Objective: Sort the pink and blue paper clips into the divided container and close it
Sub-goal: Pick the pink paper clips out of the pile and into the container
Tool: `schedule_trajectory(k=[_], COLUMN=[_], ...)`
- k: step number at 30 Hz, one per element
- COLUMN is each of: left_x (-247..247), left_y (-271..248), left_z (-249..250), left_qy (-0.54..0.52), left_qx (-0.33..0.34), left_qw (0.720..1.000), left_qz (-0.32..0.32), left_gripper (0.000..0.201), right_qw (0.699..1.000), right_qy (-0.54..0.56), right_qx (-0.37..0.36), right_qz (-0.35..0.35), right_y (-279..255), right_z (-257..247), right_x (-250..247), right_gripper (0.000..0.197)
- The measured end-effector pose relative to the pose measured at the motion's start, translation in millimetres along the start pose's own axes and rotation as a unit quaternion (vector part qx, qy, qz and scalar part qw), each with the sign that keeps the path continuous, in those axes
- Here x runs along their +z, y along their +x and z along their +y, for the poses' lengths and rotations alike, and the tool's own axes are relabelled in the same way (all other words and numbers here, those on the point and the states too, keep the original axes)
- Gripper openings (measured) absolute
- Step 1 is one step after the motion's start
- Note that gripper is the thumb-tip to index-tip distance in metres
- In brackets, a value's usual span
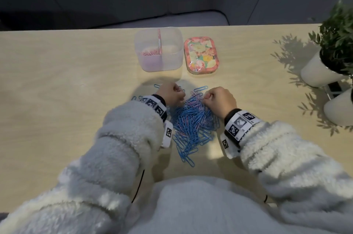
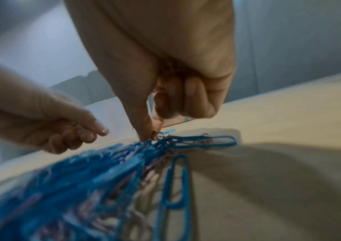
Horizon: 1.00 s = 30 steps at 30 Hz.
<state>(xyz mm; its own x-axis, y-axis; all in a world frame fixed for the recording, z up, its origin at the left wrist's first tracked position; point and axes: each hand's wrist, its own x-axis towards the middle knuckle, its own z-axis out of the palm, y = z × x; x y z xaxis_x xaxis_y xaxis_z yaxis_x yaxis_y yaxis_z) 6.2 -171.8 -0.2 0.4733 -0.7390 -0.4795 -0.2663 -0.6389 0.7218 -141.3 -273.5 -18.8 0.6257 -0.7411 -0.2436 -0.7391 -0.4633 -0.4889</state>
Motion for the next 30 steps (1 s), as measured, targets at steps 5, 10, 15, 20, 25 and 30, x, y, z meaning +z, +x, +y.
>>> schedule_trajectory(k=[5,10,15,20,25,30], left_x=[-6.2,8.3,22.7,26.6,18.0,-10.9], left_y=[7.2,13.7,15.1,11.5,6.9,-5.8], left_z=[19.2,23.1,16.6,8.2,2.5,2.7], left_qy=[-0.218,-0.173,0.065,0.173,0.14,0.078], left_qx=[-0.071,-0.055,0.055,0.088,0.076,0.085], left_qw=[0.972,0.982,0.996,0.981,0.987,0.992], left_qz=[-0.054,-0.043,0.026,0.02,0.006,0.048], left_gripper=[0.02,0.009,0.018,0.017,0.009,0.011], right_qw=[0.892,0.813,0.739,0.712,0.928,0.992], right_qy=[0.429,0.559,0.645,0.659,0.354,0.098], right_qx=[0.126,0.146,0.176,0.216,0.107,-0.065], right_qz=[-0.061,-0.07,-0.082,-0.11,-0.044,-0.046], right_y=[2.8,-1.7,0.9,5.0,12.3,19.6], right_z=[18.6,24.8,30.4,27.2,23.2,-6.2], right_x=[-18.8,-40.9,-40.7,-42.9,-23.9,-13.1], right_gripper=[0.01,0.016,0.023,0.032,0.033,0.013])
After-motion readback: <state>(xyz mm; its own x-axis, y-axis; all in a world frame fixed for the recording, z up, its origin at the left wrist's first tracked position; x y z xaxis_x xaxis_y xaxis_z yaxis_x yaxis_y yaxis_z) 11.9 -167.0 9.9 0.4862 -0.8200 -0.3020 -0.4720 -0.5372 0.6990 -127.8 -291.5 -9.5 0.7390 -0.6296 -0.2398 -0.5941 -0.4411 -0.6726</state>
